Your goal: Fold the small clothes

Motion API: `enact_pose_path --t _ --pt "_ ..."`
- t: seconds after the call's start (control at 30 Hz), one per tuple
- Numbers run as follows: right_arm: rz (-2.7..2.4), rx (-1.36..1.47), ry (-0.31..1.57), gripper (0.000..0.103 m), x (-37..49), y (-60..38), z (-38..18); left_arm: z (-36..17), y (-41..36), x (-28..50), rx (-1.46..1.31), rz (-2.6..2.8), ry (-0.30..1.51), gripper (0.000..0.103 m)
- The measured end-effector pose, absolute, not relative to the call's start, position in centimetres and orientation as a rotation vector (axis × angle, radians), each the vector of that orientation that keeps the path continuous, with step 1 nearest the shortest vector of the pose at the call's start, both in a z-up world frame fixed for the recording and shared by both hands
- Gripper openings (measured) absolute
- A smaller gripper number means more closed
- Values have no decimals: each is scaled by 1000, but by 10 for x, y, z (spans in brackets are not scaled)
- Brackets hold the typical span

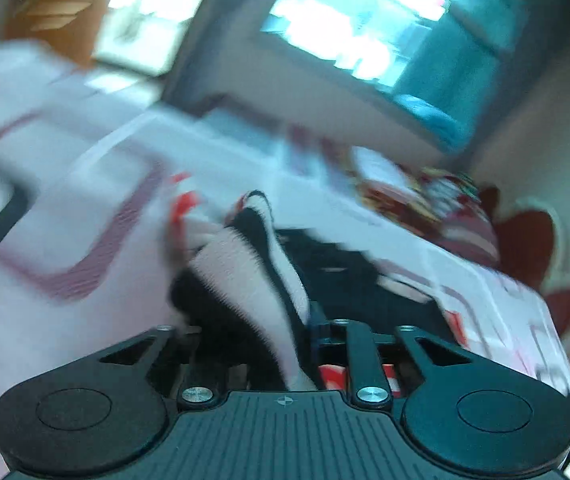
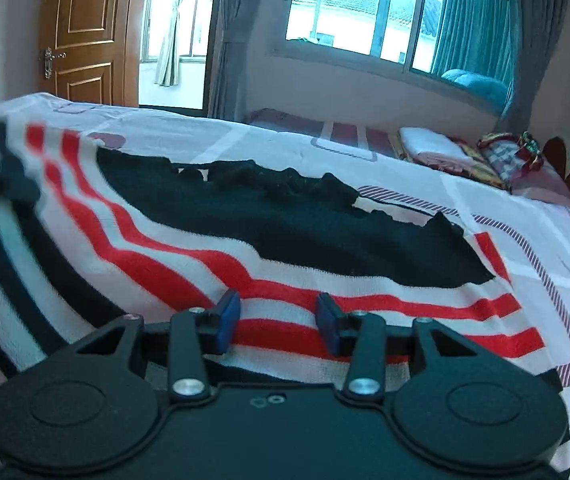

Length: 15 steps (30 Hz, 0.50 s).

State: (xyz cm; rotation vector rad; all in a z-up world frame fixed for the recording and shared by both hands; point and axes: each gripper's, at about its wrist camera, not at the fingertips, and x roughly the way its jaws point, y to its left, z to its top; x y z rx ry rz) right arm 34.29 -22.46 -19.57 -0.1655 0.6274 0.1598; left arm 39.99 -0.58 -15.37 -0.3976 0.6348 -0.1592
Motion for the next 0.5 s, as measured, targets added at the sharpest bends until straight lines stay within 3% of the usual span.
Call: enact_pose_path --t 0.1,0.33,0.5 --pt "183 -60 644 39 341 -242 -181 -138 -51 414 -299 -287 620 18" --pt "52 57 624 41 303 -326 -158 -151 -169 421 -180 -576 714 18" --pt "-53 132 679 42 276 -380 -170 -171 -202 414 -37 -631 807 19"
